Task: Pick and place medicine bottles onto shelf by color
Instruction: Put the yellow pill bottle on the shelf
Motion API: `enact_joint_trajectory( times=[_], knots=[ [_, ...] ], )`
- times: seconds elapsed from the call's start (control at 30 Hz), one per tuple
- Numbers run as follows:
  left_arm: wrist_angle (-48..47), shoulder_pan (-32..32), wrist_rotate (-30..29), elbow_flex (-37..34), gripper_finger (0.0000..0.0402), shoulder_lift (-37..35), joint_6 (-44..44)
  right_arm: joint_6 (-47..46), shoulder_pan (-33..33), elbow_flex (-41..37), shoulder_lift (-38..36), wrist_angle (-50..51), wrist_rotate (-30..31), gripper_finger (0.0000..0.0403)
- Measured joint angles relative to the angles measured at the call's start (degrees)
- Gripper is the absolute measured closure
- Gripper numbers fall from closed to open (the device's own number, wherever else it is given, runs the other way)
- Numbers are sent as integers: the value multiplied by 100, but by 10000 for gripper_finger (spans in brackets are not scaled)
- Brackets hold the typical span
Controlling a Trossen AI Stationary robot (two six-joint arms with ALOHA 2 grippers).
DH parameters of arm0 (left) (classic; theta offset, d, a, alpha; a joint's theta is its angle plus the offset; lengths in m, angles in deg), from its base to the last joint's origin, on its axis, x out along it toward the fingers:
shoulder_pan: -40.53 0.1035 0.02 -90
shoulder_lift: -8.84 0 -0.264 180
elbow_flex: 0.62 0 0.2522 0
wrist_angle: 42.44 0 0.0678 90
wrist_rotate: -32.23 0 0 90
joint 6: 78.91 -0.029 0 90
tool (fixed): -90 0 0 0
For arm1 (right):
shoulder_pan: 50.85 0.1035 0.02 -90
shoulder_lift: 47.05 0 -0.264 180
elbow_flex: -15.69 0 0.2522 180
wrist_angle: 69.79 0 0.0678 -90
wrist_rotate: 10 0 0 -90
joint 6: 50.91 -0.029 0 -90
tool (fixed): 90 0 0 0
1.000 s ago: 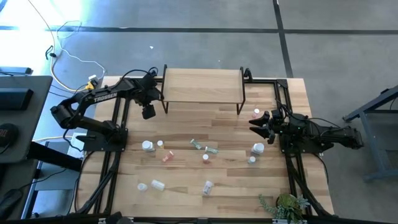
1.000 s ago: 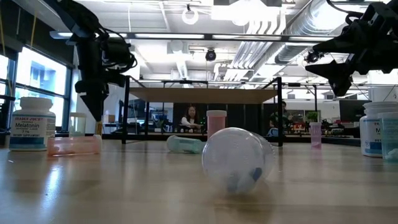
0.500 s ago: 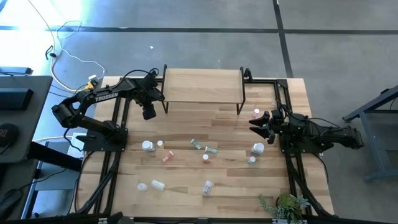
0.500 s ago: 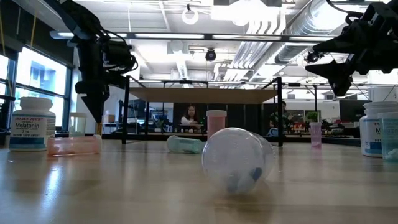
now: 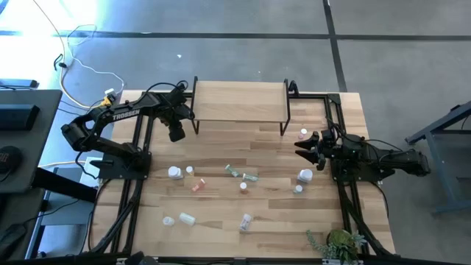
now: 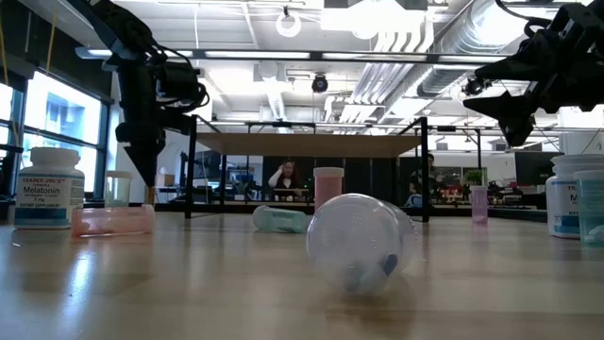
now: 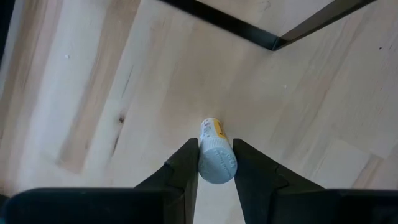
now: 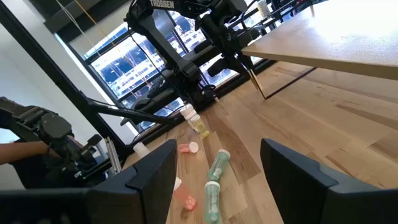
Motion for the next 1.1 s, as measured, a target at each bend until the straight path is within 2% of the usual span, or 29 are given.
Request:
enact_joint_trajectory(
  times=[0.13,0.37,0.53,0.77,1.1],
  knots=[
    [-492,-1,-19,125,324,-7,412,0,-1,-1,-1,1,-1,181],
    [-1642,0,-173,997,324,-9,886,1,-1,-1,1,1,-1,181],
    [-2328,-1,-328,1910,323,-9,1190,0,1,-1,1,0,1,181],
    [-2945,0,-909,3371,323,-9,1586,1,0,0,1,0,1,181],
    [-3150,0,-922,5359,323,83,2455,0,1,-1,1,0,0,181]
  ],
)
